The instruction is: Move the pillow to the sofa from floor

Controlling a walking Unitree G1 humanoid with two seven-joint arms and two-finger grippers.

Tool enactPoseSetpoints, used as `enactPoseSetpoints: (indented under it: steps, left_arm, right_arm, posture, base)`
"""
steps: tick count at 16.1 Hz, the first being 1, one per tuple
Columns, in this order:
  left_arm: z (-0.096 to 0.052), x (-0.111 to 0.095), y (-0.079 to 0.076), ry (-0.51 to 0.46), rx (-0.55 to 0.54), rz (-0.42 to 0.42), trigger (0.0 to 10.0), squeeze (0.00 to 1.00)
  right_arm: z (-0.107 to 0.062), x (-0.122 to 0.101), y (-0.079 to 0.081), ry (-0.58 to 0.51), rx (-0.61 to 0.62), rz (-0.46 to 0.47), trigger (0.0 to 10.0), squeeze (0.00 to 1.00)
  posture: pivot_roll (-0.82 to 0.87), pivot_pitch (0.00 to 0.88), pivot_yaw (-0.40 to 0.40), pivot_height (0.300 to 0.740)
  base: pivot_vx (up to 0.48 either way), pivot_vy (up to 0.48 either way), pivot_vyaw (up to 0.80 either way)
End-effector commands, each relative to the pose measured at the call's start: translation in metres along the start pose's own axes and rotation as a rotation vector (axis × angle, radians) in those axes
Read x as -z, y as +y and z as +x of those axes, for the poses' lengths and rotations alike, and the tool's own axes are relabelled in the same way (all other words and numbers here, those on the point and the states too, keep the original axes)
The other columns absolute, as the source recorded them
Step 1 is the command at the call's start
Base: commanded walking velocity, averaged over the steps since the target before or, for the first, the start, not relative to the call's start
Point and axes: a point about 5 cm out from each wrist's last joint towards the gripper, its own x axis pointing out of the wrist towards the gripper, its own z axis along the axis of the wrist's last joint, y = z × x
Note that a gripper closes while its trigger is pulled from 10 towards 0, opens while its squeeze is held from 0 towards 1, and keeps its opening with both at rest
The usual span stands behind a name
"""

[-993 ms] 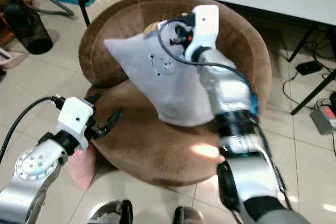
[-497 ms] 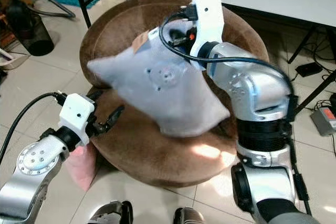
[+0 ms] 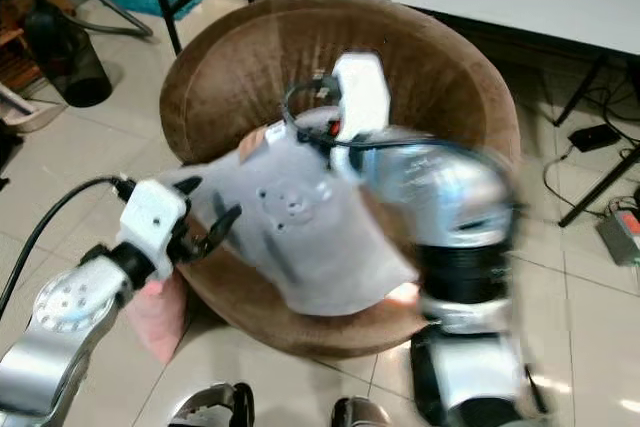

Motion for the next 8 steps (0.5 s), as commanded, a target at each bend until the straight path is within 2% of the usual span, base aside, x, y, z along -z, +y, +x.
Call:
enactPoseSetpoints:
  steps: [1, 2, 3, 5, 6, 8]
  left_arm:
    - [-0.003, 0.001, -0.004, 0.011, 0.037, -0.007, 10.0, 0.0]
    - [-0.005, 0.004, -0.012, 0.016, 0.097, -0.024, 10.0, 0.0]
    - [-0.007, 0.008, -0.018, 0.022, 0.143, -0.046, 10.0, 0.0]
    - [-0.004, 0.017, -0.024, 0.038, 0.143, -0.042, 10.0, 0.0]
    - [0.003, 0.023, -0.03, 0.05, 0.14, -0.039, 10.0, 0.0]
    - [0.015, 0.025, -0.042, 0.055, 0.139, -0.036, 10.0, 0.0]
  right_arm:
    - [0.003, -0.004, -0.012, -0.063, 0.079, 0.05, 10.0, 0.0]
    - [0.017, 0.0, -0.024, -0.093, 0.176, 0.07, 10.0, 0.0]
    - [0.029, 0.002, -0.031, -0.112, 0.213, 0.13, 10.0, 0.0]
    - [0.045, -0.001, -0.04, -0.156, 0.269, 0.228, 10.0, 0.0]
    - [0.052, -0.006, -0.047, -0.195, 0.327, 0.266, 10.0, 0.0]
    - [0.056, -0.017, -0.056, -0.277, 0.414, 0.268, 10.0, 0.0]
  posture:
    - [0.07, 0.17, 0.0, 0.74]
    - [0.08, 0.181, 0.0, 0.74]
    - [0.08, 0.186, 0.0, 0.74]
    - [0.09, 0.197, 0.001, 0.74]
    - [0.1, 0.206, -0.001, 0.74]
    - [0.11, 0.211, -0.005, 0.74]
  base:
    - [0.0, 0.0, 0.0]
    - [0.0, 0.0, 0.0]
    - [0.0, 0.0, 0.0]
    - [0.0, 0.0, 0.0]
    - [0.0, 0.0, 0.0]
    - [0.0, 0.0, 0.0]
